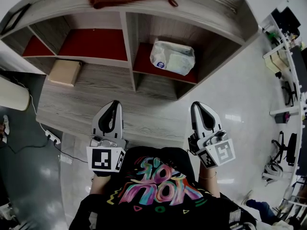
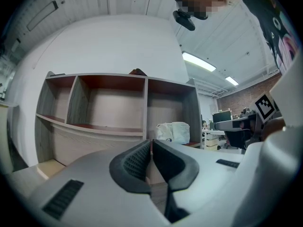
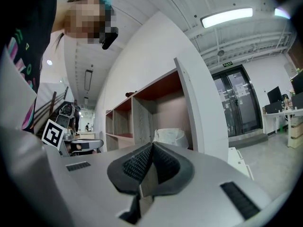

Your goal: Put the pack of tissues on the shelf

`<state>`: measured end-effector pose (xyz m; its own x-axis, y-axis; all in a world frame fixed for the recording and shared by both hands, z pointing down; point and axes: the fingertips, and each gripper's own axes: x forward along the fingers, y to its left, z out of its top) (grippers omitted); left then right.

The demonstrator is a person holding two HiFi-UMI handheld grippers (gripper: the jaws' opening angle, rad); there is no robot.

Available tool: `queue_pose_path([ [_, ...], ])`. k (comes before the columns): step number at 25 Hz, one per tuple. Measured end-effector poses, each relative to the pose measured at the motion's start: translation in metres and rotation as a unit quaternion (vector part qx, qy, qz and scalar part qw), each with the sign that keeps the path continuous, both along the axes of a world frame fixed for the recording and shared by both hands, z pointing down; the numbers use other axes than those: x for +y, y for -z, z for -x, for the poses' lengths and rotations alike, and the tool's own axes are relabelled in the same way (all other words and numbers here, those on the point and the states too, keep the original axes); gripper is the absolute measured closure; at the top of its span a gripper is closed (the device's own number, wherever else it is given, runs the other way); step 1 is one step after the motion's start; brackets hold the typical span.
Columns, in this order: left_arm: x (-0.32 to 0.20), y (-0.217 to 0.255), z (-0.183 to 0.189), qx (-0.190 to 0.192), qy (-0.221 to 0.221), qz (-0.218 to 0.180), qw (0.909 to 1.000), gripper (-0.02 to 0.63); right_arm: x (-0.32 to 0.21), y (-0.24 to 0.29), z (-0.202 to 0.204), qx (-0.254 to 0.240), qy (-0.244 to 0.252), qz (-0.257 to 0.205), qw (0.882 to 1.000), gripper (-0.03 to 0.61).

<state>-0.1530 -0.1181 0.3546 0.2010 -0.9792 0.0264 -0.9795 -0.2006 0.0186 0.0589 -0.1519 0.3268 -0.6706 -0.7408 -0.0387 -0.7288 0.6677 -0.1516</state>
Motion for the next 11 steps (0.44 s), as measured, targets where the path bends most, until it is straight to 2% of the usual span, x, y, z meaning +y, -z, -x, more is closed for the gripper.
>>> queue_pose_path([
  [4, 0.0006, -0.0005, 0.0019, -0.001, 0.003, 0.002, 1.0000, 0.581, -0.0024, -0.0083, -0.0046, 0.025, -0.003, 0.002, 1.000, 0.563],
  [11, -0.0066, 0.0045, -0.0019, -0.001, -0.009, -0.005, 0.9999, 0.581, -0.0058, -0.0092, -0.0035, 0.022, -0.003, -0.004, 1.000, 0.563],
])
